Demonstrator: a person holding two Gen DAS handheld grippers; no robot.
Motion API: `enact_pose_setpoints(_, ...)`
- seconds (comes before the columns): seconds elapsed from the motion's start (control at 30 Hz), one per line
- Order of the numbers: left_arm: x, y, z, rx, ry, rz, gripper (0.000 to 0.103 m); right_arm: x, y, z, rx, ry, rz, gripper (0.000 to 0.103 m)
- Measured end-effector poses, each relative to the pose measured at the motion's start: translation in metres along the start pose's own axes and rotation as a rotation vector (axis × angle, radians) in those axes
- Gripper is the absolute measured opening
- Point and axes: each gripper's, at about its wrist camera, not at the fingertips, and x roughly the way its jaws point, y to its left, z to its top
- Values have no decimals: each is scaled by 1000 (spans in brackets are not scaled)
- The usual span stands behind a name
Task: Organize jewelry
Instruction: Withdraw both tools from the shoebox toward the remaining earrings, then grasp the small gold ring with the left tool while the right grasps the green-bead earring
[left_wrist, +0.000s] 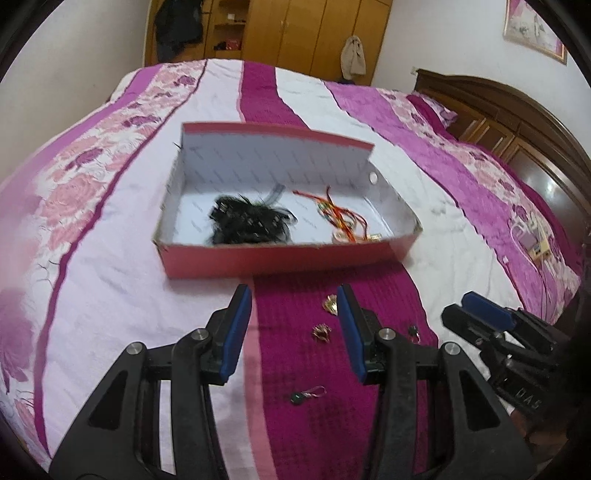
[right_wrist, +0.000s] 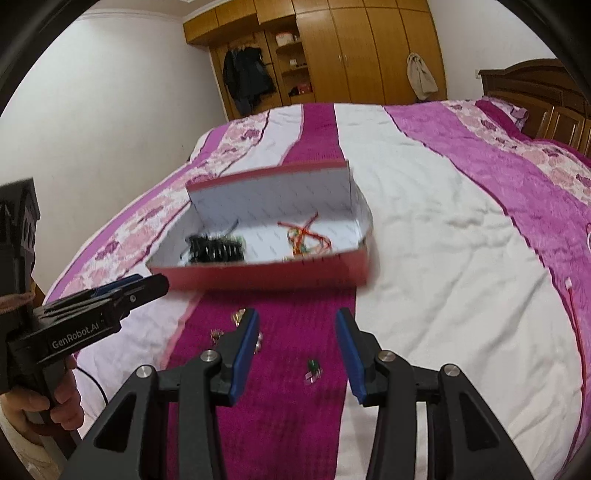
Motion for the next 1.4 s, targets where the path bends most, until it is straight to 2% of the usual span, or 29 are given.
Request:
enact_pose_setpoints(0.2,10,-7,-9,15,36,-11,39,11,-7,-14,19,63,-4,46)
enact_pose_setpoints(0.47,27,-14,-20,64,86,16,39,31,-11,-27,42,144,2,46)
enact_pose_setpoints(0.7,42,-22,-28,125,118,36,38,40,-13,-33,45,168,7,44)
enact_pose_setpoints(0.8,48,-24,-29,145,125,48,32,43,-14,-34,48,172,7,41)
enact_pose_setpoints(0.93,49,-22,-30,150,127,40,11,47,-17,-35,50,180,8,38)
enact_pose_setpoints(1.0,48,-21,-30,148,129,31,6,48,-17,-36,48,180,11,36)
enact_pose_setpoints(1.23,46,-21,-30,145,125,24,6,53,-17,-36,34,188,25,27)
enact_pose_setpoints(1.4,40,-19,-29,128,114,12,6,51,-19,-35,55,177,30,9)
